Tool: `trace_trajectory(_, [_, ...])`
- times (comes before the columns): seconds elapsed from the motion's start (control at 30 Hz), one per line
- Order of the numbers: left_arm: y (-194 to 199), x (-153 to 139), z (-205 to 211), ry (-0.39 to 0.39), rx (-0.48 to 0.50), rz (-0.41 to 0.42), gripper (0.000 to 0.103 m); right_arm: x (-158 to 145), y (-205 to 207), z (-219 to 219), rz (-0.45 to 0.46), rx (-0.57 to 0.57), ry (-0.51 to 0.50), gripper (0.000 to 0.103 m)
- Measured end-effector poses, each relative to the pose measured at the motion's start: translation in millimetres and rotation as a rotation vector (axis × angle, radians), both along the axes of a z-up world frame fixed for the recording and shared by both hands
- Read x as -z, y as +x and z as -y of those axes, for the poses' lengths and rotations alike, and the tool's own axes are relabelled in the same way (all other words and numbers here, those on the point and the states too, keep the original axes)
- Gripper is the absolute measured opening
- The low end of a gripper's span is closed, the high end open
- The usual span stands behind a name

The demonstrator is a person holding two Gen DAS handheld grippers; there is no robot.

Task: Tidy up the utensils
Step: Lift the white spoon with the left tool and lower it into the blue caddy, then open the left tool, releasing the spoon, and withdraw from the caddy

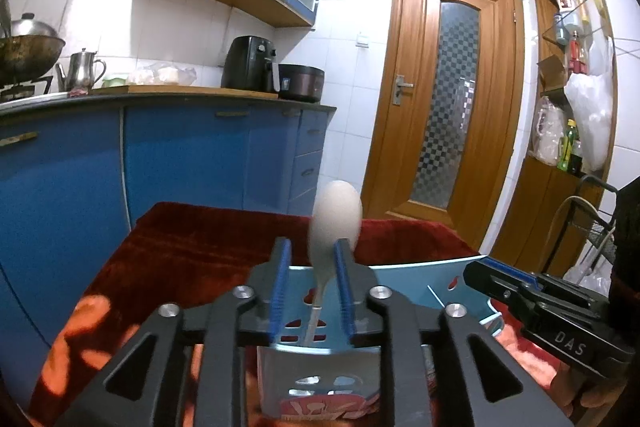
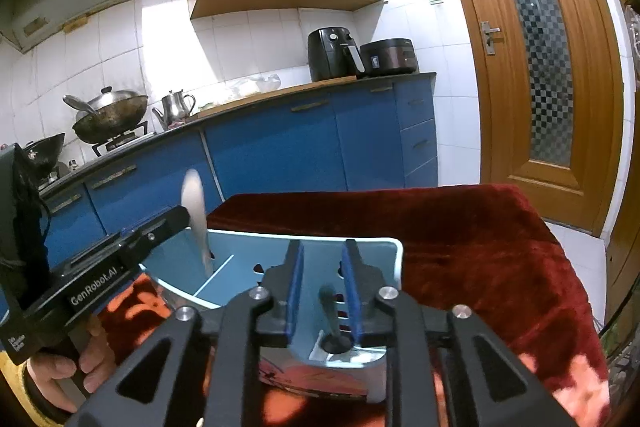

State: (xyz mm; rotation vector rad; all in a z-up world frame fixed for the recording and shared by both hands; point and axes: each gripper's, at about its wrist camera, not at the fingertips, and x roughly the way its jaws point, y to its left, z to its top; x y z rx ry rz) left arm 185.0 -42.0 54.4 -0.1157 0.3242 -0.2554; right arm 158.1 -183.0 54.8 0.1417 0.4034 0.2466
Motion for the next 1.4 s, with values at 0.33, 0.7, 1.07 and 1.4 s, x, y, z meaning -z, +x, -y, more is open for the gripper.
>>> trace_trajectory(0.33, [-11, -5, -1, 0.011, 0.011, -0.026, 0.029, -10, -13, -4, 0.022, 0.0, 0.008, 0.026])
trace_trajectory(0.7, [-31, -10, -13, 0.004, 0.016, -0.08, 0.029, -24, -47, 2, 0.012, 0.015, 0.056, 0.032])
trace_trajectory(1.07, [-68, -15, -25, 0.044, 0.039, -0.128, 0.029, -28, -89, -11, -0.065, 0.045, -0.002, 0.033])
trace_trajectory(1.4, [-98, -10, -34, 0.1, 0.054, -0.225, 0.029, -24, -121, -11, -0.158, 0.052, 0.005, 0.032])
